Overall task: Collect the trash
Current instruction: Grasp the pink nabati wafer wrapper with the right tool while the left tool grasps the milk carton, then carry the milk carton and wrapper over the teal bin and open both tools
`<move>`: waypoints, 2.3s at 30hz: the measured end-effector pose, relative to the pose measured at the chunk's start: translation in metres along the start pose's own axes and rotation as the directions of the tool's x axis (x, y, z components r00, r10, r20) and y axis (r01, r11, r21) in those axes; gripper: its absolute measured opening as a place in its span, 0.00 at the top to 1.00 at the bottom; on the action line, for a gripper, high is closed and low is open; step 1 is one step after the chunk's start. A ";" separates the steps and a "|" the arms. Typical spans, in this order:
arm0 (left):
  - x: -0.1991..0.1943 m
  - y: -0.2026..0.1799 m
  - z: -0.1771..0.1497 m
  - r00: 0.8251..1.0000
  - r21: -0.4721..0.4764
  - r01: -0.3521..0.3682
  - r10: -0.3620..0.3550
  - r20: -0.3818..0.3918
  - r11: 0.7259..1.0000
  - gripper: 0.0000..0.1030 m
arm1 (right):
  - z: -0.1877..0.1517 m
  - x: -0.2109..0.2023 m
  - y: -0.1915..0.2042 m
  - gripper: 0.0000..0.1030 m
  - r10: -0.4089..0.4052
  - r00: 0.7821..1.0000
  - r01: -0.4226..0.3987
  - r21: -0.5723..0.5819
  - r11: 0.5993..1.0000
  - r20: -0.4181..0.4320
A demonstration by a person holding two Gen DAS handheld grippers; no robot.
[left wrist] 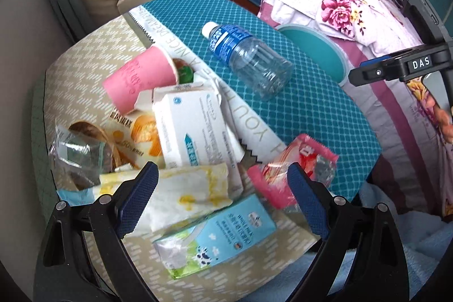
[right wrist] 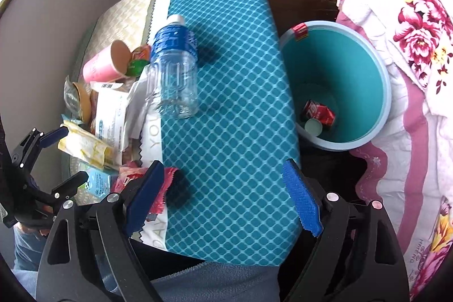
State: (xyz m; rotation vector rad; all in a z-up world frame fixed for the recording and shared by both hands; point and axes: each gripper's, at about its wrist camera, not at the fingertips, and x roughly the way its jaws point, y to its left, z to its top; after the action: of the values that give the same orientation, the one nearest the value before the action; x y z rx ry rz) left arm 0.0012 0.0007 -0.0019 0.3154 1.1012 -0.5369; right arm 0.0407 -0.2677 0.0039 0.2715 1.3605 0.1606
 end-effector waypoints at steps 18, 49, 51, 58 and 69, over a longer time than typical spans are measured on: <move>0.017 0.013 -0.055 0.991 0.036 0.127 -0.126 -0.035 0.991 0.10 | -0.007 0.056 0.080 0.21 0.037 0.991 -0.049 -0.094 0.994 -0.126; 0.046 0.001 -0.078 0.978 0.031 0.165 -0.159 -0.139 0.986 0.38 | -0.027 0.074 0.089 0.59 0.056 0.993 -0.065 -0.080 0.995 -0.107; 0.047 -0.001 -0.077 0.978 0.033 0.154 -0.148 -0.147 0.987 0.37 | -0.026 0.071 0.082 0.59 0.060 0.994 -0.066 -0.059 0.996 -0.092; 0.038 -0.010 -0.071 0.977 0.002 0.147 -0.145 -0.154 0.989 0.47 | -0.027 0.061 0.050 0.59 0.058 0.997 -0.060 -0.044 0.997 -0.060; -0.016 -0.018 -0.025 0.991 -0.092 0.131 -0.134 -0.026 0.987 0.47 | -0.027 0.017 0.001 0.59 0.105 0.991 -0.106 0.009 0.994 0.081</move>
State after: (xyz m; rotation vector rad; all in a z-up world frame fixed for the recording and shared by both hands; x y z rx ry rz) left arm -0.0337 0.0021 0.0025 0.1726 1.1792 -0.5996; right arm 0.0180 -0.2591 -0.0167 0.3577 1.2686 0.2264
